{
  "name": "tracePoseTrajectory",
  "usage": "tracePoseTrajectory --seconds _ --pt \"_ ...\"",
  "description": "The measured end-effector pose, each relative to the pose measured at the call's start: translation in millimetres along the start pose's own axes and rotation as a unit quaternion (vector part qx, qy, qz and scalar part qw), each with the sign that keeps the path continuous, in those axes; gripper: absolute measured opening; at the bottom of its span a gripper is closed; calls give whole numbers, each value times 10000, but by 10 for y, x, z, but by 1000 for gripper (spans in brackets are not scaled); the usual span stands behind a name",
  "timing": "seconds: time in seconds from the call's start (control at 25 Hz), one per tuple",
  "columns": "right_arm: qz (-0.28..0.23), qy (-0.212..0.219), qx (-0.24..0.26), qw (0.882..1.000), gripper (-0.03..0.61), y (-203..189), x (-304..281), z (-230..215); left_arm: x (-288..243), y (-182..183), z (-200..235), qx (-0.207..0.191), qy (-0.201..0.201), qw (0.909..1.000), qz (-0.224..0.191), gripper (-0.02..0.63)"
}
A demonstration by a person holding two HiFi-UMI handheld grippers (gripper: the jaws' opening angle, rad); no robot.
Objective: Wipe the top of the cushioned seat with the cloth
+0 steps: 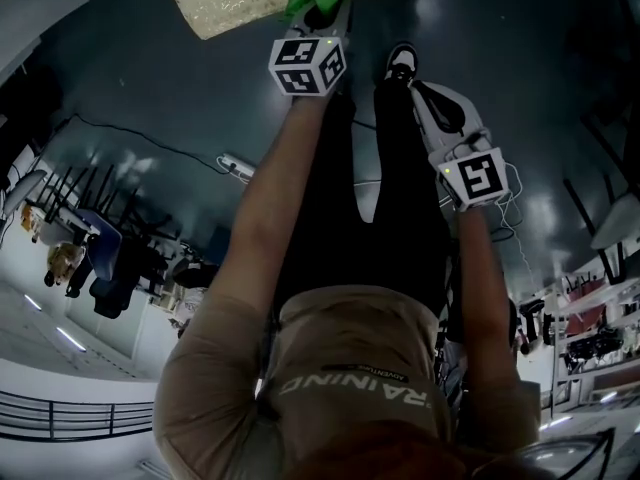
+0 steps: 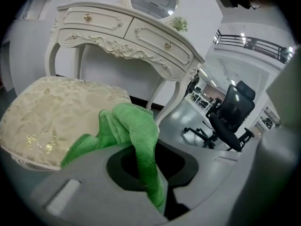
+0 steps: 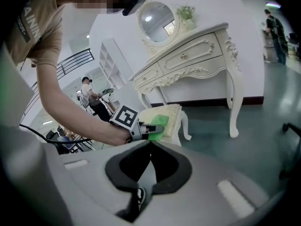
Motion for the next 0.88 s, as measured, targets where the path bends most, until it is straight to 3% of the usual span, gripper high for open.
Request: tracePoseTrajectory --seconds 0.12,0.4,0.64,0.88 --pt "15 -48 -47 10000 2 -59 181 -134 -105 -28 -261 74 -66 9999 78 46" --pt "-2 -193 -165 9997 2 -212 540 -395 -259 -132 -913 -168 -621 9975 308 46" --pt "-140 -312 -106 9994 2 -107 716 -430 5 88 -1293 -375 -1144 9926 141 46" --pt "-252 -253 159 9992 2 156 806 -203 425 369 -1395 -469 -1274 9907 -64 46"
Point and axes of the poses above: the fingertips, and each gripper's own axes: x backward along the fingers, z to its left, y out of its top, the point moved 4 cm from there along x, backward along the fingers, and after that the axes turned 15 degrees about y, right-handed, at the moved point
